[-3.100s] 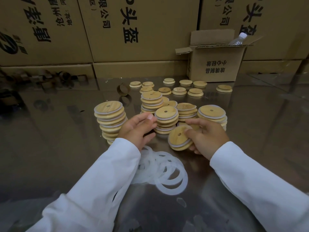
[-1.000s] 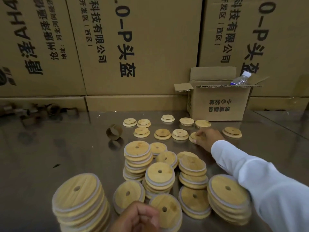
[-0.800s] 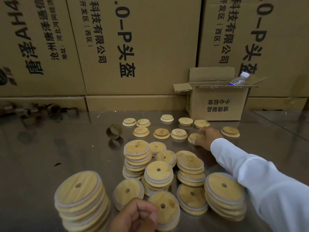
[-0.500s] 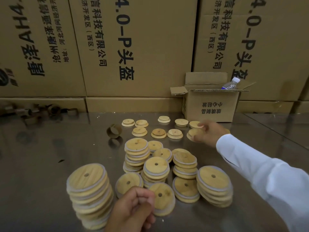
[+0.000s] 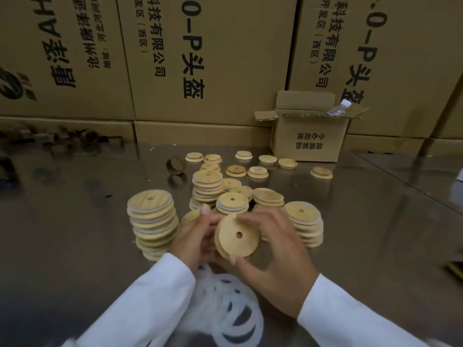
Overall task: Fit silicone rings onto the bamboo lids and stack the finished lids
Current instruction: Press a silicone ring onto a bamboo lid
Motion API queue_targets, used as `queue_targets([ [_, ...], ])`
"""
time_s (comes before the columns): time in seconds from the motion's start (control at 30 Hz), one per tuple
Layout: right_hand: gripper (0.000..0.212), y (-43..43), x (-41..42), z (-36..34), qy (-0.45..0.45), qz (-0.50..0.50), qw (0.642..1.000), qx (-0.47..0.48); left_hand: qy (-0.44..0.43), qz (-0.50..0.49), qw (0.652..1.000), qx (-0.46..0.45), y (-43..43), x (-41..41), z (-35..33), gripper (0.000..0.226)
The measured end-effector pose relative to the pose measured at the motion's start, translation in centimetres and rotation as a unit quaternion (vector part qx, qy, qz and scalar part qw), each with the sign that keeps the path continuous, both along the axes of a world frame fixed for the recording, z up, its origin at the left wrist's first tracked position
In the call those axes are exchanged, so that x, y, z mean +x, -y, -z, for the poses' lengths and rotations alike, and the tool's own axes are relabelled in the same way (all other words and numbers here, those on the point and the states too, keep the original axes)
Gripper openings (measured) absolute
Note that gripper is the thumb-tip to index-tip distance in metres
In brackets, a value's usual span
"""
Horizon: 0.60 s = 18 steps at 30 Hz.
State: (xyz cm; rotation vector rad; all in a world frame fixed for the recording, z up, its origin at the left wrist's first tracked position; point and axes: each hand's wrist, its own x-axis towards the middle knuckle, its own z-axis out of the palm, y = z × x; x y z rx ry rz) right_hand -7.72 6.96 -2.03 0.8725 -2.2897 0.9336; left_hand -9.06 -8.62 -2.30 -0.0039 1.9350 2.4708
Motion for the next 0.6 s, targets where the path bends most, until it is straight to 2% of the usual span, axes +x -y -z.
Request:
queue_targets([
  [0.17, 0.059, 0.7, 0.3, 1.6, 0.017, 0.006, 1.0, -0.013, -0.042, 0.028, 0.998, -0.022, 0.4, 0.3, 0.5, 0.017],
  [0.27, 0.075, 0.7, 0.4, 1.7, 0.094, 0.025, 0.994, -0.047, -0.042, 0.002, 0.999, -0.003, 0.7, 0.1, 0.7, 0.012],
  [0.3, 0.072, 0.5, 0.4, 1.7, 0.12, 0.043, 0.991, -0.048, -0.037, -0.015, 0.999, 0.009, 0.8, 0.0, 0.6, 0.014],
  [0.37, 0.049, 0.1, 0.6, 1.8, 0.148, 0.066, 0.987, -0.005, -0.028, -0.044, 0.998, 0.038, 1.0, -0.2, 0.5, 0.021],
  [0.47, 0.01, -0.6, 0.9, 1.5, 0.193, 0.02, 0.978, 0.075, -0.018, -0.066, 0.995, 0.076, 1.1, -0.3, 0.4, 0.029],
  [0.6, 0.008, -1.1, 1.0, 1.0, 0.233, -0.054, 0.964, 0.119, -0.013, -0.051, 0.995, 0.081, 1.3, -0.4, 0.4, 0.02],
])
